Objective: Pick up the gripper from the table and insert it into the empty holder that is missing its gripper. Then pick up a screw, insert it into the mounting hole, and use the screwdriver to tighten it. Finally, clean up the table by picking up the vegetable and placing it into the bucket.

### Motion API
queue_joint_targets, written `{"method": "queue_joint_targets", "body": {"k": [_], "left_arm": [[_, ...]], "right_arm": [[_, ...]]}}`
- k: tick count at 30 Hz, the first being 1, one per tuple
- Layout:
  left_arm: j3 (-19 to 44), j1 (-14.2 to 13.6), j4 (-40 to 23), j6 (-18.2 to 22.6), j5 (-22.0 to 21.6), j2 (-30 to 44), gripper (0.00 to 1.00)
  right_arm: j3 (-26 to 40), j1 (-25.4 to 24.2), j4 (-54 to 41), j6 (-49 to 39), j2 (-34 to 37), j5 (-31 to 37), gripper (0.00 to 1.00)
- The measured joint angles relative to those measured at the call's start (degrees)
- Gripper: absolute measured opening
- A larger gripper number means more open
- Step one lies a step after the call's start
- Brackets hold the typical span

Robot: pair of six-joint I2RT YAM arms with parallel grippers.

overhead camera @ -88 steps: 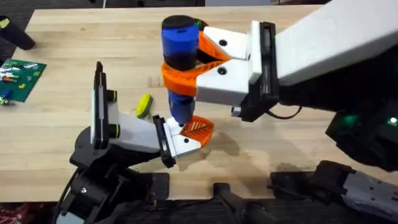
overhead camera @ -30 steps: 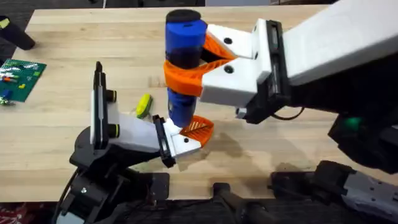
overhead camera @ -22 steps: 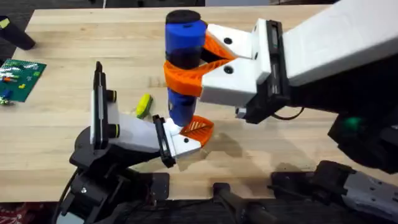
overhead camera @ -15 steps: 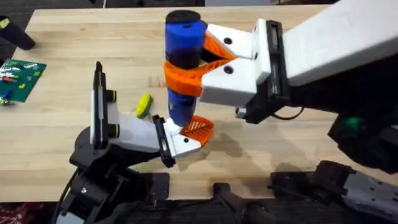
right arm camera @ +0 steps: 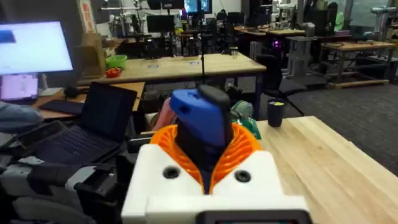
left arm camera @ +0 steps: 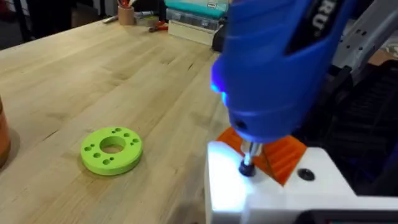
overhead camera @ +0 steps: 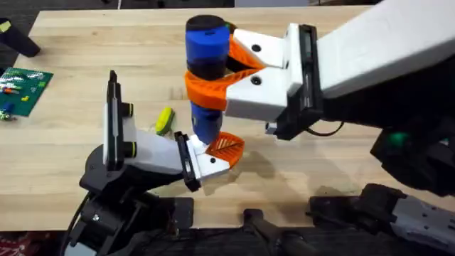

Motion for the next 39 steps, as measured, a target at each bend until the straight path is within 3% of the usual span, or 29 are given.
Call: {"method": "queue_joint_targets", "body": {"k": [23, 33, 39], "left_arm": [[0.0, 0.0, 0.0, 0.0, 0.0, 0.0, 0.007], [0.0, 0.0, 0.04, 0.02, -0.02, 0.0, 0.007], [0.0, 0.0, 0.04, 0.02, -0.02, 0.0, 0.007]], "right_arm": [[0.0, 0.0, -1.0, -0.19, 0.0, 0.02, 0.037], [-0.68, 0.0, 11.6, -0.21, 0.46, -0.2, 0.038], [-0.66, 0.0, 11.57, -0.21, 0.33, -0.22, 0.038]]}}
